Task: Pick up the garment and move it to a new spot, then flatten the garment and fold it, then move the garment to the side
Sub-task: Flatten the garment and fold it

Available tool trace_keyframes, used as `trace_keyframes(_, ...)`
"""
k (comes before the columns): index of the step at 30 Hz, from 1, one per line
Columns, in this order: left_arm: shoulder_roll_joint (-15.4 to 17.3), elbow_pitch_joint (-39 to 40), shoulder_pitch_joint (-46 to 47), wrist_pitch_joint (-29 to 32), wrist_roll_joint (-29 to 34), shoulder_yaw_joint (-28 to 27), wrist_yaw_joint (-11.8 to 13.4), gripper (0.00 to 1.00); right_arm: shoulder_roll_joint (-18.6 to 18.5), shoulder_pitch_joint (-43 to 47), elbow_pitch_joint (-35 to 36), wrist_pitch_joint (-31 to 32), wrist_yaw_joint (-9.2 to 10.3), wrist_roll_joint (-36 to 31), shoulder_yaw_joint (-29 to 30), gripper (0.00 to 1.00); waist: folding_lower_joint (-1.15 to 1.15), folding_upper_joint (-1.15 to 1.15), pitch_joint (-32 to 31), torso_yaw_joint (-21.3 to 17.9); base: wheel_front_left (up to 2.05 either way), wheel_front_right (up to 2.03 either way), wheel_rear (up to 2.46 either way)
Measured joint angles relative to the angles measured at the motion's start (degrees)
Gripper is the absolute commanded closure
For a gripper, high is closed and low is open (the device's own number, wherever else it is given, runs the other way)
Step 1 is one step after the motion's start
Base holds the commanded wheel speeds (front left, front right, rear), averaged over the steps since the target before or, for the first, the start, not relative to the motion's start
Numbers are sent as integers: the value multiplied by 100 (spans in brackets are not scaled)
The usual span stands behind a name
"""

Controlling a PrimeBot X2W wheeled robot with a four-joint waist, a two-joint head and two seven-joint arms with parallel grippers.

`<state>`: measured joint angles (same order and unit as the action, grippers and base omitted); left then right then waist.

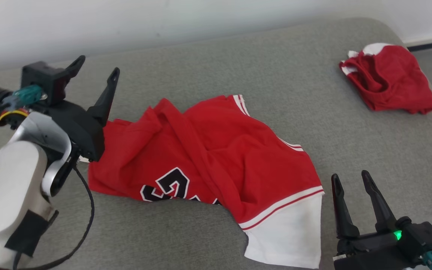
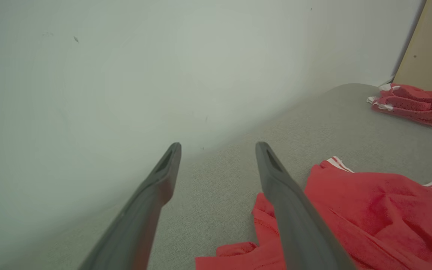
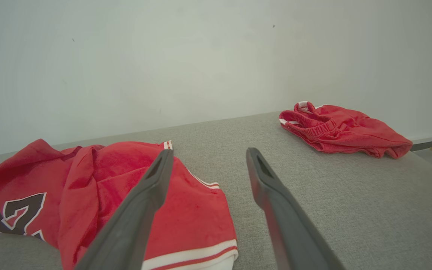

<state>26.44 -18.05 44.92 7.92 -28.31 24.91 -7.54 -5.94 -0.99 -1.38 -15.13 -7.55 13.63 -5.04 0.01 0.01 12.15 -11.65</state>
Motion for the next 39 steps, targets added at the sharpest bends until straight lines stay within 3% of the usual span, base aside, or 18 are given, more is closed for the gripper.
trace_keyframes(17,638,-1310,1521,1125,-1065,2218,0,0,181,-418,-257,1,0,93,-215,0,0,0,655,-879,0,0,0)
trace_keyframes(36,940,-2107,2363,1880,-1789,3889,0,0,286,-552,-369,1,0,151,-268,0,-1,0,1054,-1422,0,0,0)
trace_keyframes(37,938,-2138,2383,1893,-1833,3957,0,9,287,-560,-368,0,0,151,-266,0,-1,0,1065,-1426,0,0,0)
trace_keyframes(38,938,-2138,2383,1893,-1833,3957,0,47,287,-560,-368,0,0,151,-266,0,-1,0,1065,-1426,0,0,0)
trace_keyframes(39,937,-2139,2400,1895,-1851,4030,0,65,288,-566,-369,1,0,151,-264,0,-1,-1,1074,-1428,0,0,0)
